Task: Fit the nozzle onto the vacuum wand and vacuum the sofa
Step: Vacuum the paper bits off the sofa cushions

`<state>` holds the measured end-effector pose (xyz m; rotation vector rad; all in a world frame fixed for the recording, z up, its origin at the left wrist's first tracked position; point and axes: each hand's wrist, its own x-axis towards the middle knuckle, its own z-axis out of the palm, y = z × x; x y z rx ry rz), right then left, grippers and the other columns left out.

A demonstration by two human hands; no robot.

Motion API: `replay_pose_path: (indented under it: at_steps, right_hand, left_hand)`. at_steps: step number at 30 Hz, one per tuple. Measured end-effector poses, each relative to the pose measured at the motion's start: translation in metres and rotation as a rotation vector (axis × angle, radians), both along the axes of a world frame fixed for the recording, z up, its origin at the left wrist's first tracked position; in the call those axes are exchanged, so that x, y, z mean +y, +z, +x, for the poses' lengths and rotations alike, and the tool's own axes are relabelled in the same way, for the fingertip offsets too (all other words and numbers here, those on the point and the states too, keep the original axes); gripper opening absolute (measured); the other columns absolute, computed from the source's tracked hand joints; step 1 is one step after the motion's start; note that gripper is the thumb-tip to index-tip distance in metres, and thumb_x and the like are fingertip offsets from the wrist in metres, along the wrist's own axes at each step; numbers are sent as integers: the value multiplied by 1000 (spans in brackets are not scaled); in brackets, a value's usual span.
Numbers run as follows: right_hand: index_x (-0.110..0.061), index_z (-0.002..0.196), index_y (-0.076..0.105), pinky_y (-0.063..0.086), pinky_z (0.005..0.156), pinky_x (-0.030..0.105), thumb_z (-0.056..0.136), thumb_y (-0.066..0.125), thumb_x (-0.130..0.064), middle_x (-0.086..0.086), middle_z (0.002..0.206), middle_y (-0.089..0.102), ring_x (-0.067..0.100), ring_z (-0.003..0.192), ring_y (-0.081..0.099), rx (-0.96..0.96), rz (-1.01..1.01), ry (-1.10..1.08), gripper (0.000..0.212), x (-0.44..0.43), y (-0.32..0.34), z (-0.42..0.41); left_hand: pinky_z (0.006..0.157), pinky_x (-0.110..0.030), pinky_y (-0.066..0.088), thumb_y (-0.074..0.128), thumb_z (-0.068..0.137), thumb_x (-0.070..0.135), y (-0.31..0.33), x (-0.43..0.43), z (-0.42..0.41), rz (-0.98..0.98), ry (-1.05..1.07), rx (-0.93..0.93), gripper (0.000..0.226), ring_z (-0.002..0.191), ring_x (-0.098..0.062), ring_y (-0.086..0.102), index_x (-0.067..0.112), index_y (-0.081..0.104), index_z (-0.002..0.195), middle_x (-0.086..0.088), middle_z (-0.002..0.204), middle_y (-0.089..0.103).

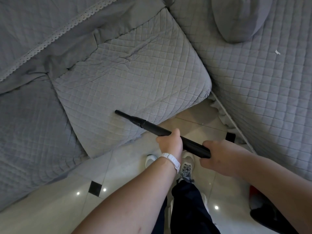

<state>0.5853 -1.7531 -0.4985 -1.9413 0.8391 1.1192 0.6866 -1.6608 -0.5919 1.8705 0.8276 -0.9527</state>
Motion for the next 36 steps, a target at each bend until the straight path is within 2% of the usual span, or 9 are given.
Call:
replay_pose_path:
  at_steps: [5,11,16,18,21,23,27,30,36]
  right_hand:
    - [-24,100,53,51,58,28,89,59,-40,0,86,63,16,65,59,-8,6,-21,20,1,-2,-1]
    - [-23,100,53,45,52,25,89,58,-39,0,84,62,15,63,56,-25,13,-68,20,1,-1,-8]
    - [-24,97,52,45,52,27,89,60,-40,1,83,64,16,62,58,-45,-15,-162,19,-5,-3,-17]
    - [-25,95,52,46,49,27,89,60,-39,2,82,65,16,59,59,-64,-33,-207,18,-8,-3,-20]
    - [-28,87,49,45,46,25,89,61,-40,0,79,64,14,56,58,-91,-70,-259,17,-12,-3,-24]
    - [-28,85,48,43,44,24,88,61,-40,0,77,64,13,54,57,-110,-91,-294,18,-12,-2,-27]
    - [-27,88,51,48,46,27,88,62,-39,0,75,65,15,54,59,-145,-134,-391,17,-9,-1,-32]
    - [-26,91,52,49,48,28,88,62,-41,0,75,65,17,57,63,-159,-164,-458,17,-6,5,-37]
    - [-25,93,52,48,48,27,89,62,-41,-2,72,63,16,58,63,-176,-255,-565,19,4,20,-52]
  left_hand:
    - [85,-46,60,64,78,25,5,-1,1,-9,-19,-1,50,88,-28,67,11,47,124,-9,102,64]
    - [84,-47,60,63,76,27,12,-7,-1,-14,-70,-2,54,89,-29,67,9,48,124,-10,103,64]
    - [82,-43,61,63,86,20,15,-27,-3,-33,-139,-35,46,82,-22,66,9,46,126,-8,101,64]
    - [76,-38,61,63,87,20,16,-36,-2,-42,-178,-56,40,79,-18,65,8,47,122,-6,97,63]
    - [59,-26,53,62,89,20,20,-47,-1,-58,-240,-82,36,73,-13,62,10,47,120,-2,90,61]
    - [62,-29,55,62,88,24,23,-53,0,-50,-295,-95,37,72,-14,62,11,47,120,0,87,61]
    - [82,-41,60,62,87,26,29,-65,0,-89,-366,-113,43,81,-17,63,15,43,125,1,93,61]
    - [78,-38,57,61,88,28,35,-71,-1,-114,-439,-136,38,82,-17,63,16,42,118,-1,96,63]
    - [64,-27,47,60,91,25,57,-85,-16,-212,-536,-142,37,82,-14,61,15,44,123,0,97,61]
